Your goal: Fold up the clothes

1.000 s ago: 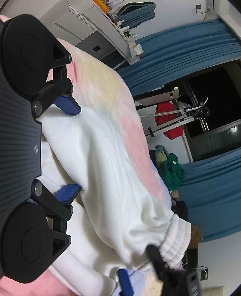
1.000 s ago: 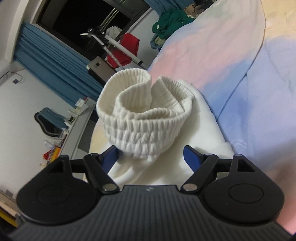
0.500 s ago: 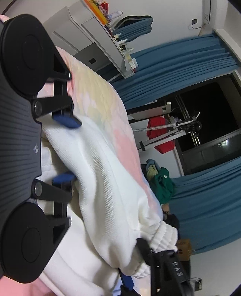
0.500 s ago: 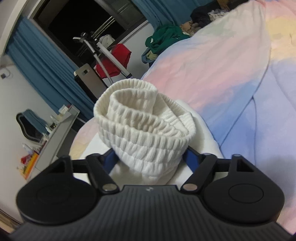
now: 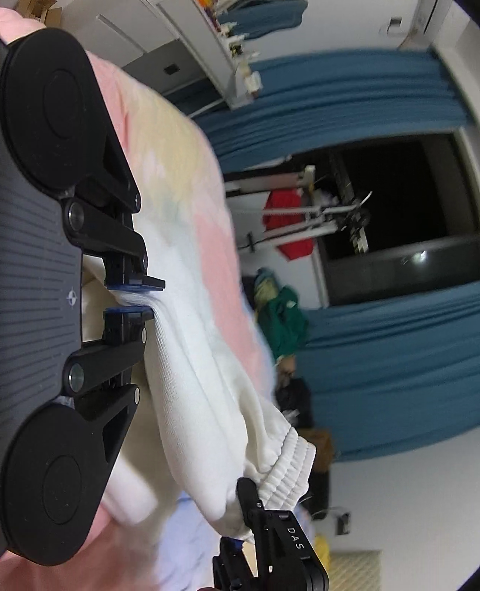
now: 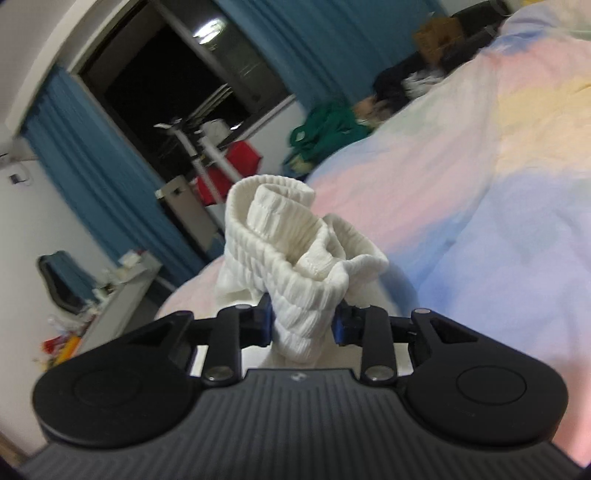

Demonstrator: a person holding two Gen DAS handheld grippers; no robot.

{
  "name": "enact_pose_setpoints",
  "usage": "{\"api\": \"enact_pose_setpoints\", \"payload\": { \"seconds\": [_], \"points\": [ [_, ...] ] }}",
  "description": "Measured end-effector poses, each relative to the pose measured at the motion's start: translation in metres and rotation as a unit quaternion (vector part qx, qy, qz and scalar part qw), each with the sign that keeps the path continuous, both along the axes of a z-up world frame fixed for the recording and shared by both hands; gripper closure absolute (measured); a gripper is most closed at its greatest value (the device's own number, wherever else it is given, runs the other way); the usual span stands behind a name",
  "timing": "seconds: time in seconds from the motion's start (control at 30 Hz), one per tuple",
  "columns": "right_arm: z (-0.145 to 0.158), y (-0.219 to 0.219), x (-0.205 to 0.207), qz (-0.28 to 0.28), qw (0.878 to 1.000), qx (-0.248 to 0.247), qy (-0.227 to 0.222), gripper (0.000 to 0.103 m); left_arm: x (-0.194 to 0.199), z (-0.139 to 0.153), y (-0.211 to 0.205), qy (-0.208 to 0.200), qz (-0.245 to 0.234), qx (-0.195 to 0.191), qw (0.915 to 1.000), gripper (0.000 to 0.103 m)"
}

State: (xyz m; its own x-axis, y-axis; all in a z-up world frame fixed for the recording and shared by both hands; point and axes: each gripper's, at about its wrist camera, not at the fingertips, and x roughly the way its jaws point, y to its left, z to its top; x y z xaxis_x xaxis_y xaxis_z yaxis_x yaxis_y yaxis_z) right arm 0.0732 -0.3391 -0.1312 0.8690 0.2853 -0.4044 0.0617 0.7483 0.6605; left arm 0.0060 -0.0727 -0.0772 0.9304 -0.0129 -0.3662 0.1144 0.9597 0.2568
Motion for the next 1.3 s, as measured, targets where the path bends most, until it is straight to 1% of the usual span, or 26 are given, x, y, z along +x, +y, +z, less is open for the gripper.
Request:
{"api": "enact_pose_setpoints", "payload": {
  "seconds": [0.07,0.17,0.23,0.27,0.3,0.33,0.37,0.4,0.43,0.47,0.5,0.57,0.6,0.63,0.67,0.7,0.73,0.77,0.8,0.87,0.9,0.97,1.1,1.13,1.2,1.3],
  "points": [
    [-0.015,-0.009,0.001,-0.009,0.999,0.023,0.048,0.070,-0.001,-0.010,-0.008,0.019,-0.004,0.021,0.9996,0.095],
    [-0.024,-0.013,0.006,-0.004,0.997,0.041,0.070,0.068,0.004,-0.024,-0.014,0.043,-0.005,0.045,0.9981,0.094],
    [-0.029,-0.016,0.009,0.000,0.995,0.052,0.080,0.061,0.005,-0.022,-0.010,0.045,-0.003,0.026,0.9986,0.094],
    [-0.028,-0.015,0.010,0.006,0.996,0.045,0.082,0.058,0.005,-0.022,-0.008,0.047,-0.002,0.017,0.9988,0.090],
    [-0.025,-0.013,0.011,0.013,0.996,0.031,0.081,0.053,0.006,-0.020,-0.006,0.048,-0.001,0.007,0.9988,0.089],
    [-0.022,-0.011,0.011,0.018,0.996,0.011,0.081,0.046,0.007,-0.018,-0.001,0.052,0.000,-0.008,0.9986,0.087],
    [-0.020,-0.009,0.011,0.019,0.996,-0.013,0.082,0.040,0.008,-0.016,0.004,0.056,0.001,-0.024,0.9982,0.084],
    [-0.020,-0.006,0.012,0.019,0.996,-0.037,0.083,0.028,0.009,-0.014,0.009,0.059,0.002,-0.040,0.9975,0.082],
    [-0.019,-0.003,0.012,0.018,0.994,-0.061,0.085,0.018,0.010,-0.012,0.014,0.063,0.003,-0.055,0.9965,0.075],
    [-0.018,0.000,0.013,0.017,0.993,-0.085,0.086,0.016,0.011,-0.010,0.018,0.067,0.005,-0.070,0.9953,0.070],
    [-0.020,0.004,0.015,0.019,0.991,-0.102,0.086,0.015,0.013,-0.008,0.022,0.070,0.006,-0.079,0.9944,0.068],
    [-0.033,0.005,0.026,0.041,0.990,-0.093,0.102,0.014,0.016,-0.004,0.029,0.078,0.006,-0.103,0.9916,0.060],
    [-0.041,0.002,0.031,0.047,0.990,-0.072,0.112,0.013,0.017,-0.002,0.034,0.080,0.007,-0.117,0.9899,0.058],
    [-0.049,-0.001,0.037,0.049,0.990,-0.045,0.122,0.009,0.017,-0.001,0.038,0.081,0.009,-0.132,0.9879,0.052],
    [-0.057,-0.005,0.042,0.052,0.990,-0.018,0.132,0.006,0.017,0.002,0.044,0.080,0.015,-0.149,0.9855,0.043],
    [-0.060,-0.007,0.045,0.053,0.990,-0.002,0.130,0.003,0.017,0.005,0.049,0.079,0.018,-0.165,0.9830,0.039],
    [-0.060,-0.007,0.046,0.056,0.991,0.004,0.123,0.004,0.017,0.008,0.055,0.077,0.021,-0.181,0.9802,0.031],
    [-0.059,-0.006,0.047,0.064,0.991,0.009,0.117,0.004,0.016,0.011,0.062,0.074,0.020,-0.199,0.9770,0.021],
    [-0.058,-0.004,0.046,0.078,0.991,0.018,0.112,0.006,0.016,0.015,0.071,0.068,0.016,-0.223,0.9723,0.018],
    [-0.054,-0.001,0.044,0.083,0.991,0.011,0.104,0.009,0.016,0.022,0.090,0.060,0.008,-0.269,0.9612,0.014],
    [-0.052,0.000,0.043,0.083,0.991,0.005,0.101,0.015,0.017,0.025,0.100,0.056,0.005,-0.291,0.9551,0.012],
    [-0.048,0.003,0.040,0.083,0.992,-0.007,0.093,0.020,0.019,0.025,0.116,0.040,0.010,-0.317,0.9474,0.005],
    [-0.039,0.007,0.035,0.085,0.993,-0.031,0.079,0.029,0.035,0.008,0.134,0.079,0.032,-0.358,0.9299,0.005],
    [-0.037,0.008,0.034,0.085,0.993,-0.037,0.075,0.033,0.039,0.004,0.138,0.089,0.038,-0.368,0.9249,0.007],
    [-0.032,0.011,0.032,0.085,0.993,-0.049,0.067,0.040,0.047,-0.004,0.147,0.109,0.049,-0.387,0.9143,0.008],
    [-0.026,0.011,0.025,0.077,0.995,-0.045,0.049,0.048,0.059,-0.016,0.160,0.138,0.065,-0.415,0.8967,0.010]
  ]
}}
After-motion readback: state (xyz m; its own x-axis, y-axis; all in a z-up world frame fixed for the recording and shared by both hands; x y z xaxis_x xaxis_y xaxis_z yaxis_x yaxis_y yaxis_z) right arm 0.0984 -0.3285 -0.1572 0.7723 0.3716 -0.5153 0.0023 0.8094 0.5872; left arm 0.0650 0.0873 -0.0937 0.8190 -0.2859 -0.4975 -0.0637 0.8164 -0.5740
